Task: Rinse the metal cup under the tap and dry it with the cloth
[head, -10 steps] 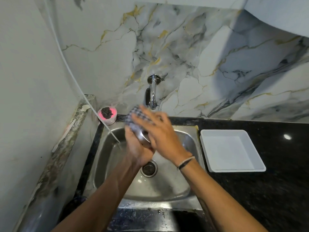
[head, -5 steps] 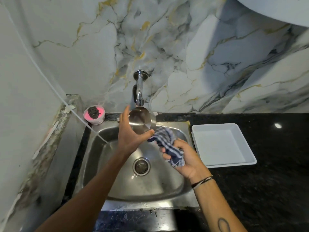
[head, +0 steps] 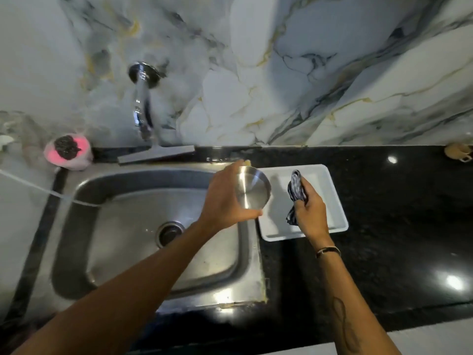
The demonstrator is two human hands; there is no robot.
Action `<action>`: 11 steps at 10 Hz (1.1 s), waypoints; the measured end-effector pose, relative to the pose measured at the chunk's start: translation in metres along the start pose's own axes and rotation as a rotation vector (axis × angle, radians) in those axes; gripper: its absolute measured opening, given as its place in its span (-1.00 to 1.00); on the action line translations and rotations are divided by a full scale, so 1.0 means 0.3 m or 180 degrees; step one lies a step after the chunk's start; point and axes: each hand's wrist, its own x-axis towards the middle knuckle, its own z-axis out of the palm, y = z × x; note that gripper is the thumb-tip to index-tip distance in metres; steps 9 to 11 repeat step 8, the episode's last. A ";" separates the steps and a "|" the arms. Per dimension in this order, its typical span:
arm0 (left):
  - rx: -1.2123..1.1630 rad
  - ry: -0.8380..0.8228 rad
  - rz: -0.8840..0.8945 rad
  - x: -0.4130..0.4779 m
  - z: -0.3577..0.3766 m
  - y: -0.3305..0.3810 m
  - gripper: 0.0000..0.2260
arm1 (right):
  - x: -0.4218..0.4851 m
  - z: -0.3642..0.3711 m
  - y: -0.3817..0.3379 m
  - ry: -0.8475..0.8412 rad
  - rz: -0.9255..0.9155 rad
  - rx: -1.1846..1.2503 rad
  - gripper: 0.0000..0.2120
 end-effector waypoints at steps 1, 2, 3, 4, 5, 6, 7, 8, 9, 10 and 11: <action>0.0120 -0.0364 -0.0159 0.137 0.234 0.095 0.15 | 0.145 -0.060 0.163 -0.0179 -0.0117 -0.1036 -0.30; 0.0290 -0.0622 -0.0194 0.203 0.370 0.100 0.16 | 0.218 -0.066 0.259 -0.0530 -0.0215 -0.1676 -0.28; 0.0673 -0.1030 -0.0241 0.257 0.507 0.055 0.22 | 0.260 -0.044 0.389 -0.1040 -0.0241 -0.2692 -0.27; 0.0891 -0.1142 -0.0197 0.263 0.553 0.019 0.22 | 0.244 -0.028 0.457 -0.1206 -0.0187 -0.3028 -0.20; 0.1427 -0.1226 0.0101 0.252 0.581 0.000 0.20 | 0.214 -0.023 0.485 -0.1282 -0.0057 -0.2907 -0.18; 0.1681 -0.1347 0.0136 0.247 0.540 0.010 0.26 | 0.202 -0.032 0.438 -0.1158 -0.0119 -0.2661 -0.21; 0.1788 -0.1178 0.0270 0.212 0.388 -0.016 0.26 | 0.172 -0.017 0.303 -0.0658 -0.0450 -0.2269 -0.26; 0.1689 -0.0755 0.0241 0.154 0.259 -0.067 0.21 | 0.124 0.016 0.198 -0.0587 -0.0811 -0.2237 -0.28; 0.1689 -0.0755 0.0241 0.154 0.259 -0.067 0.21 | 0.124 0.016 0.198 -0.0587 -0.0811 -0.2237 -0.28; 0.1689 -0.0755 0.0241 0.154 0.259 -0.067 0.21 | 0.124 0.016 0.198 -0.0587 -0.0811 -0.2237 -0.28; 0.1689 -0.0755 0.0241 0.154 0.259 -0.067 0.21 | 0.124 0.016 0.198 -0.0587 -0.0811 -0.2237 -0.28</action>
